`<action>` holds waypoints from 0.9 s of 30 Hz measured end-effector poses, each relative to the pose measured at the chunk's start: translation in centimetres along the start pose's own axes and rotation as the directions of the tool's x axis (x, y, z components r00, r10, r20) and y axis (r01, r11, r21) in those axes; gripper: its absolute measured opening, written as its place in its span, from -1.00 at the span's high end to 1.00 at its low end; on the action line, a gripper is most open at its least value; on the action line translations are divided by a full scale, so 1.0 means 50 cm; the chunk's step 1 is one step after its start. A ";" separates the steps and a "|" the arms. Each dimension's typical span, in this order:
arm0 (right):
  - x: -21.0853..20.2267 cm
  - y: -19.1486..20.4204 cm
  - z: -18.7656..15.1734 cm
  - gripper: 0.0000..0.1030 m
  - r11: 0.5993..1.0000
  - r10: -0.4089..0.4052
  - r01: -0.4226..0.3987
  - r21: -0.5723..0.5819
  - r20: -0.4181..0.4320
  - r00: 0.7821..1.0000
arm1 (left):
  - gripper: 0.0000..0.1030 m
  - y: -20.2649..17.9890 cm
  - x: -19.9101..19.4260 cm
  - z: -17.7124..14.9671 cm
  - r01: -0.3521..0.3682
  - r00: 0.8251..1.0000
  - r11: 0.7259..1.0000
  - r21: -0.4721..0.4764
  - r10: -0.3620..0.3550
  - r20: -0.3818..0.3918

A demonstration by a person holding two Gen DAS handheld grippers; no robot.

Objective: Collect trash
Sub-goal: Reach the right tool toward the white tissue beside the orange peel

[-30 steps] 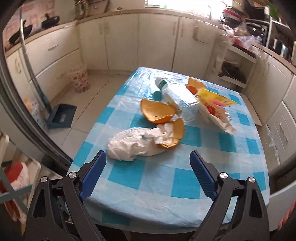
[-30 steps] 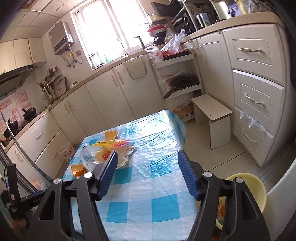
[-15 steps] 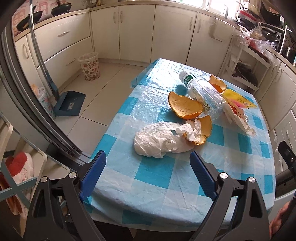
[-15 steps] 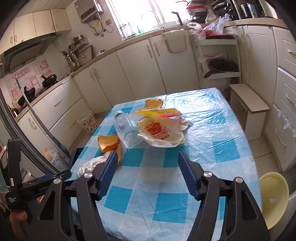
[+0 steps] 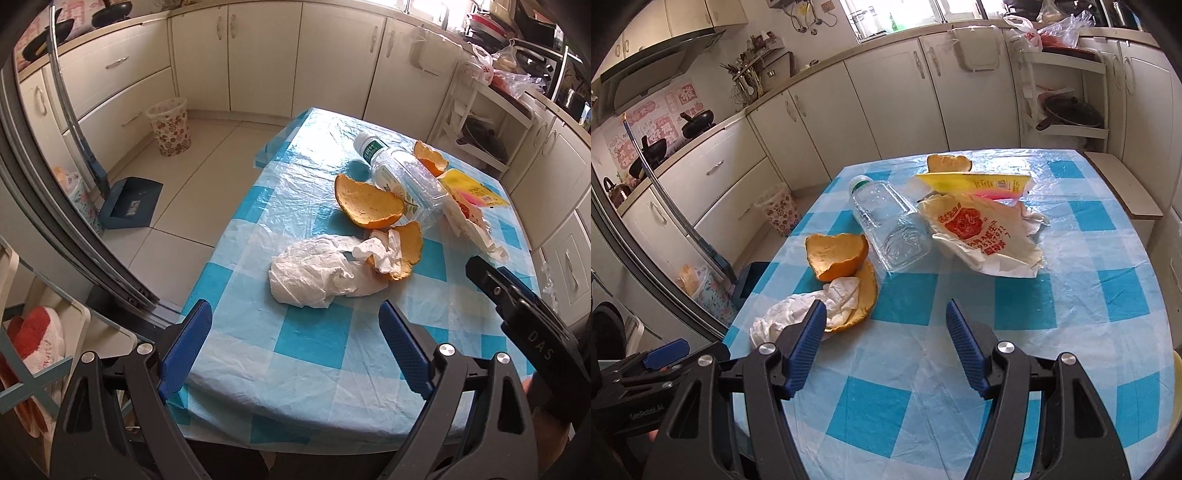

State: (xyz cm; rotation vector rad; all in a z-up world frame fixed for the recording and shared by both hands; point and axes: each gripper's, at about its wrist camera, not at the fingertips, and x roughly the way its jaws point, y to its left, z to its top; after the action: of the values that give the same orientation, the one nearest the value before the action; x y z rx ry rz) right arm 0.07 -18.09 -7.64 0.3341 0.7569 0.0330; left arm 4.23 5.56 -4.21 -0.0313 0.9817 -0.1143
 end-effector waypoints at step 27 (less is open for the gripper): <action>0.156 -0.018 0.020 0.78 0.995 0.084 -0.073 0.069 -0.169 0.982 | -0.71 0.024 0.093 0.032 -0.031 0.992 0.999 -0.045 0.025 -0.122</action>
State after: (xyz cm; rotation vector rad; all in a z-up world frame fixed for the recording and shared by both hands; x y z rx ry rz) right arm 6.32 -18.09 -12.46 0.4248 0.9172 0.1140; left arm 8.19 6.20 -7.25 -0.0541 1.1064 -0.0683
